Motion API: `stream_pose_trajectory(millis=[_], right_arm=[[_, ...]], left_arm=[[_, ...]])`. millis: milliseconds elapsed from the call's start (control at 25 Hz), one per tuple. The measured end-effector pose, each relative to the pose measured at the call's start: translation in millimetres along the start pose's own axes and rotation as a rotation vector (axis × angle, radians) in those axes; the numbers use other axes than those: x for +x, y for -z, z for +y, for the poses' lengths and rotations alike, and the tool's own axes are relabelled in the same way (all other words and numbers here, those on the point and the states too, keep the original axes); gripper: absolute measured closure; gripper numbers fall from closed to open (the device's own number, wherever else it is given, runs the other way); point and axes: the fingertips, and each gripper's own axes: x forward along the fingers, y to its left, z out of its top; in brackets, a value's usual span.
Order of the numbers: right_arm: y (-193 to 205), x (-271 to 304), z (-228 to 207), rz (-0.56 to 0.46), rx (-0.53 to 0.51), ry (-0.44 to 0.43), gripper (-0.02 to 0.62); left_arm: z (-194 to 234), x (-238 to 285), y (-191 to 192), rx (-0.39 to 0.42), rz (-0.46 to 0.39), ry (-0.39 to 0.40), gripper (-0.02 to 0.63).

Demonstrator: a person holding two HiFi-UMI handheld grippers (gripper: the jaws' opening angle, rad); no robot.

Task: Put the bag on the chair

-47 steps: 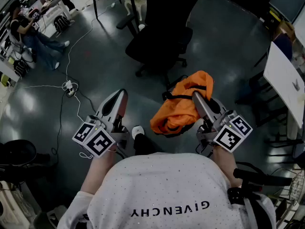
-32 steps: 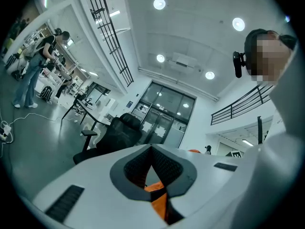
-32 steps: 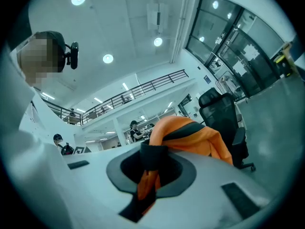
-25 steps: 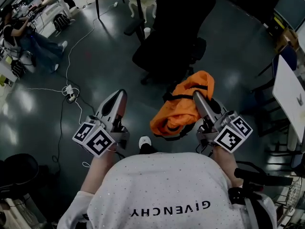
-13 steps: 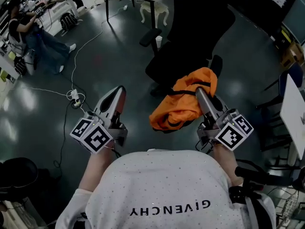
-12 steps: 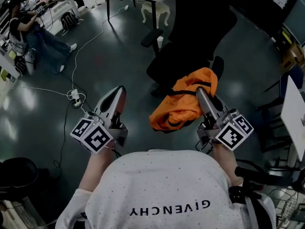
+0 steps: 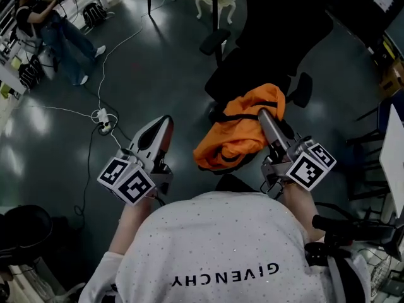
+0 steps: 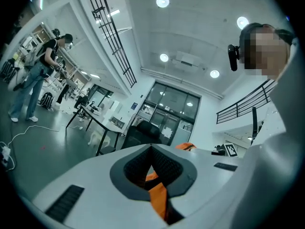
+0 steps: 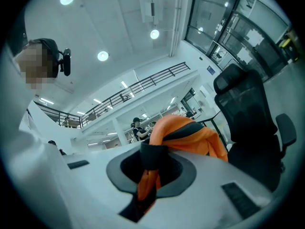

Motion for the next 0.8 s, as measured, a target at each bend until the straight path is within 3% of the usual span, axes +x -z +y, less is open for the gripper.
stream_pose_trajectory(millis=[360, 560, 800], right_arm=[[14.1, 44.2, -19.9, 0.080, 0.029, -0.039, 0.568], [-5.7, 77.7, -40.6, 0.070, 0.052, -0.073, 0.568], [-33.0, 118.1, -73.3, 0.075, 0.057, -0.124, 0.568]], left_arm=[[36.5, 7.7, -5.8, -0.031, -0.040, -0.084, 0.604], [47.8, 34.0, -28.0, 0.051, -0.047, -0.097, 0.604], [59.2, 85.1, -50.0, 0.028, -0.082, -0.070, 0.604]])
